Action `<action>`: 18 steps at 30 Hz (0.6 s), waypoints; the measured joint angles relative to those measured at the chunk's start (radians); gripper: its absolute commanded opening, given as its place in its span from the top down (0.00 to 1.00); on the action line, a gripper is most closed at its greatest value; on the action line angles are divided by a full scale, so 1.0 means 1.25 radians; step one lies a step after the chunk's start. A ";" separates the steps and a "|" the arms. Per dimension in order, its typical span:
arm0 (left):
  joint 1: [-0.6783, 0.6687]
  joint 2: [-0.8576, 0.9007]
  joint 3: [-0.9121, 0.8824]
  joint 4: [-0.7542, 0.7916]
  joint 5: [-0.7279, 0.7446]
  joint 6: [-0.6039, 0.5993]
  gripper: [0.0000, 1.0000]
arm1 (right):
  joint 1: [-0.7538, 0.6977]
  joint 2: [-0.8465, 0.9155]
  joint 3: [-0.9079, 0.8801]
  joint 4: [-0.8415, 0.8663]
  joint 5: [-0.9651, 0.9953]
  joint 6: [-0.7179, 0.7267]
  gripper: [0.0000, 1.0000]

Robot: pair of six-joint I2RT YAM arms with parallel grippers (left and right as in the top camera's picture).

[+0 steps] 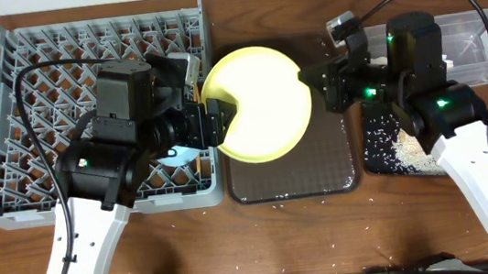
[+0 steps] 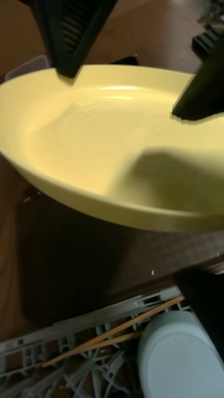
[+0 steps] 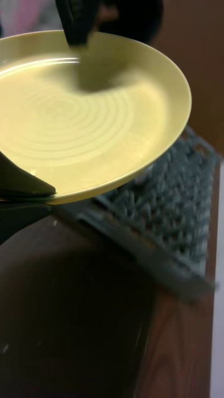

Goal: Sort waste into correct bins and load items into the dishwasher
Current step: 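Hand the yellow plate from the right gripper to the left gripper, then stand the yellow plate upright in the rack with the left gripper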

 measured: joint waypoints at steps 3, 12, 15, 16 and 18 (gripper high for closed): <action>0.000 0.000 0.000 0.000 0.016 -0.002 0.91 | 0.000 -0.001 0.000 0.036 -0.077 -0.014 0.67; 0.027 -0.035 0.000 -0.005 -0.226 0.014 0.92 | -0.034 -0.002 0.001 -0.096 0.103 0.009 0.33; 0.031 -0.064 0.000 0.000 -0.450 0.046 0.92 | -0.062 -0.002 0.001 -0.112 0.149 0.014 0.32; 0.031 -0.067 0.000 0.012 -0.546 0.066 0.92 | -0.074 -0.003 0.001 -0.119 0.165 0.017 0.32; 0.034 -0.054 0.000 0.045 -0.674 0.099 0.93 | -0.079 -0.003 0.001 -0.121 0.179 0.017 0.32</action>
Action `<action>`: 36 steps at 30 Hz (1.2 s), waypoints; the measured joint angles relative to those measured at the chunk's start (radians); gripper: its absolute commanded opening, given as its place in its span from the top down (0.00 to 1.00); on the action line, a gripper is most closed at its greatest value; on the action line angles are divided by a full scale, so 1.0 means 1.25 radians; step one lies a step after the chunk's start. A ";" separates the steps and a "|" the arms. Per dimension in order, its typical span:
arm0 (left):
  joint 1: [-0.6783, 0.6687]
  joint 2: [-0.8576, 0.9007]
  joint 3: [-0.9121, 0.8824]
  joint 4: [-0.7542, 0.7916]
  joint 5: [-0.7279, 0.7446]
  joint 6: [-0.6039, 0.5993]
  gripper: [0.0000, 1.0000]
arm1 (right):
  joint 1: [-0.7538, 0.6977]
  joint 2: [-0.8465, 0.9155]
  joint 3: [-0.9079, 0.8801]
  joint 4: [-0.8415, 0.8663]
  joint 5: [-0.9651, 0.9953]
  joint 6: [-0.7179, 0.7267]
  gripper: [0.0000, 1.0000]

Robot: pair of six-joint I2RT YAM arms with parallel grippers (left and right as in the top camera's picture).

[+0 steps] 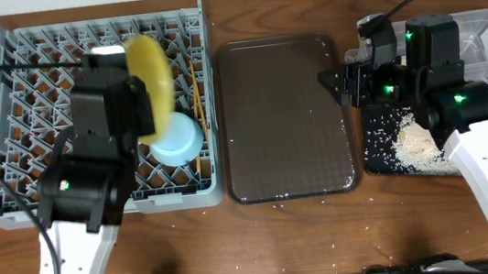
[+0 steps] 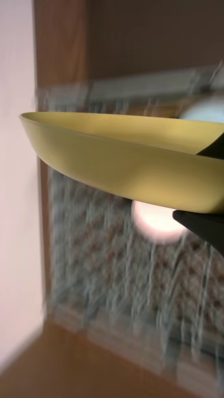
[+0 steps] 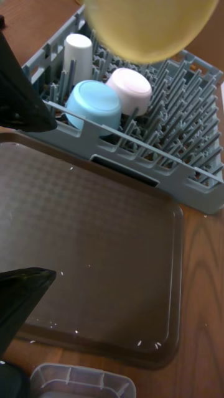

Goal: Sort waste into correct bins and load items into the dishwasher
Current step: 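Stand the yellow plate upright in the rack with the left gripper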

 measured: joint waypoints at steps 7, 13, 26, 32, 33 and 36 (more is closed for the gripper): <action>0.002 0.231 0.007 0.292 -0.193 0.133 0.92 | -0.002 -0.004 0.000 -0.008 0.017 0.002 0.30; 0.003 0.405 0.006 0.453 -0.217 0.199 0.92 | -0.002 -0.004 0.000 -0.041 0.026 0.002 0.29; 0.003 0.471 0.006 0.445 -0.216 0.136 0.21 | -0.002 -0.004 0.000 -0.045 0.029 0.002 0.28; 0.007 0.182 0.008 0.233 -0.020 0.028 0.13 | -0.009 -0.036 0.000 0.014 0.046 0.005 0.01; 0.007 0.146 0.008 0.208 0.003 0.023 0.13 | -0.014 -0.049 -0.001 0.021 0.047 0.004 0.01; 0.007 0.023 0.011 0.093 0.086 0.005 0.12 | -0.028 -0.095 0.000 0.030 0.051 0.007 0.01</action>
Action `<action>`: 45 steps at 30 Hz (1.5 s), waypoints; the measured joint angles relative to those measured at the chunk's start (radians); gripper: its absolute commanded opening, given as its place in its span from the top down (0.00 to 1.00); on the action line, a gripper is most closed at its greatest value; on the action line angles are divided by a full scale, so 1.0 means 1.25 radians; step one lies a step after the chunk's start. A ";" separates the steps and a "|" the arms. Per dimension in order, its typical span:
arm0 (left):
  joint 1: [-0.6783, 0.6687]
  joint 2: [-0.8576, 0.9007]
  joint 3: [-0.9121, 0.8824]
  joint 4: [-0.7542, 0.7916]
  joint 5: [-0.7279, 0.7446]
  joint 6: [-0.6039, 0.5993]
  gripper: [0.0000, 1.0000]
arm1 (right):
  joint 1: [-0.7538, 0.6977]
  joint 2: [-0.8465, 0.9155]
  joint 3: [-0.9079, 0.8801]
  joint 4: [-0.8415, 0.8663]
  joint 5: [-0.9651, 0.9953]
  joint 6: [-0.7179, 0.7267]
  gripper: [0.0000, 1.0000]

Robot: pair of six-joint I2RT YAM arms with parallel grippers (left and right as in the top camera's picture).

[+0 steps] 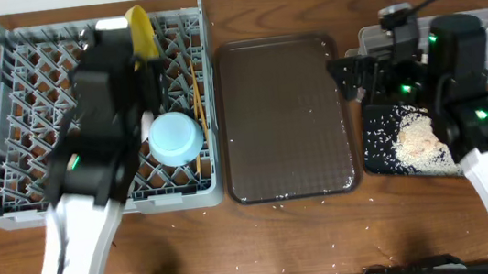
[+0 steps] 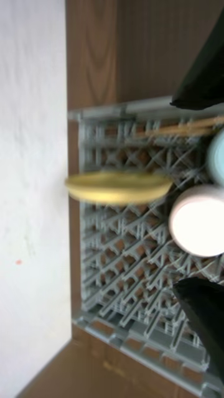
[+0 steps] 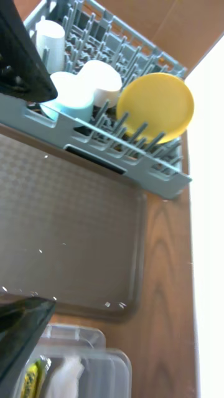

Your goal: Sort waste into correct bins and load items into the dishwasher

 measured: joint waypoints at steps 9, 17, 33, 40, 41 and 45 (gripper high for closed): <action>0.000 -0.258 0.000 -0.125 0.191 -0.017 0.10 | 0.000 -0.023 0.000 -0.044 0.001 0.000 0.01; 0.000 -0.307 0.000 -0.164 0.230 -0.017 0.08 | 0.000 -0.023 0.000 -0.079 0.001 0.000 0.01; 0.197 -0.685 -0.517 0.237 0.147 -0.072 0.01 | 0.000 -0.023 0.000 -0.080 0.001 0.001 0.01; 0.224 -0.895 -0.749 0.323 0.141 -0.102 0.01 | 0.000 -0.023 0.000 -0.081 0.001 0.001 0.01; 0.225 -0.920 -0.772 0.328 0.141 -0.103 0.01 | 0.000 -0.023 0.000 -0.081 0.001 0.001 0.01; 0.225 -0.945 -0.835 0.358 0.142 -0.104 0.01 | 0.000 -0.023 0.000 -0.080 0.001 0.001 0.01</action>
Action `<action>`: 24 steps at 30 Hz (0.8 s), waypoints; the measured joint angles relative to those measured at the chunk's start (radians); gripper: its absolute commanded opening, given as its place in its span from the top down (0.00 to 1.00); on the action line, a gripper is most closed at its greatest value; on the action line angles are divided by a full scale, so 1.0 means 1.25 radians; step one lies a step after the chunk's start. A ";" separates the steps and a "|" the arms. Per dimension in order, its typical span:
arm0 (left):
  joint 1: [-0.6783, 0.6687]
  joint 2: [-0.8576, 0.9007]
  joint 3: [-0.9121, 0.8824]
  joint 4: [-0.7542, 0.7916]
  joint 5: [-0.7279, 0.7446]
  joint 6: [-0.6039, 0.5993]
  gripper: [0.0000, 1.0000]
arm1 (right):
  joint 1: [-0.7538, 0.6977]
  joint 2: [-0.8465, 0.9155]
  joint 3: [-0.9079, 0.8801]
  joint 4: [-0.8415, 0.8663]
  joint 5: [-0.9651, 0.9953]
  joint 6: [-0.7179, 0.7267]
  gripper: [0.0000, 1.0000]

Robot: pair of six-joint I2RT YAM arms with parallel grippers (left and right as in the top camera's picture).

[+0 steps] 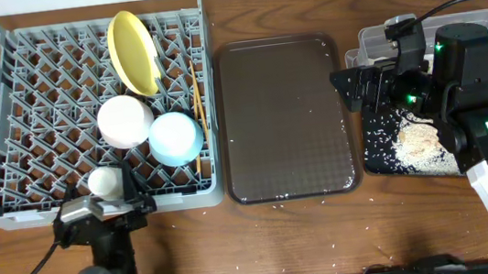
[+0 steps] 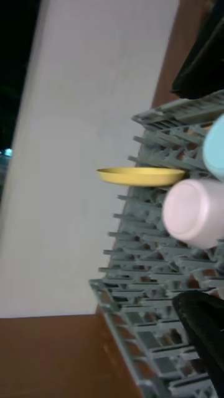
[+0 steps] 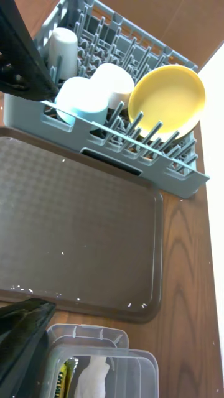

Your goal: Sort waste into correct bins and load items into the dishwasher

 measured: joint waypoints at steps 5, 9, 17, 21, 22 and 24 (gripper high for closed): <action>-0.003 0.000 -0.129 0.041 0.001 -0.001 0.01 | 0.000 0.000 0.000 0.000 0.000 0.000 0.01; -0.005 0.000 -0.200 0.111 0.001 -0.003 0.01 | 0.000 0.000 0.000 0.000 0.000 0.000 0.01; -0.006 0.000 -0.205 0.104 0.007 -0.003 0.01 | 0.000 0.000 0.000 0.000 0.000 0.000 0.01; -0.006 0.000 -0.205 0.104 0.007 -0.003 0.01 | 0.000 0.000 0.000 0.000 0.000 0.000 0.01; -0.006 0.000 -0.205 0.104 0.007 -0.003 0.01 | 0.000 0.000 0.000 0.000 0.000 0.000 0.01; -0.006 0.000 -0.205 0.104 0.006 -0.003 0.01 | 0.000 0.000 0.000 0.000 0.000 0.000 0.01</action>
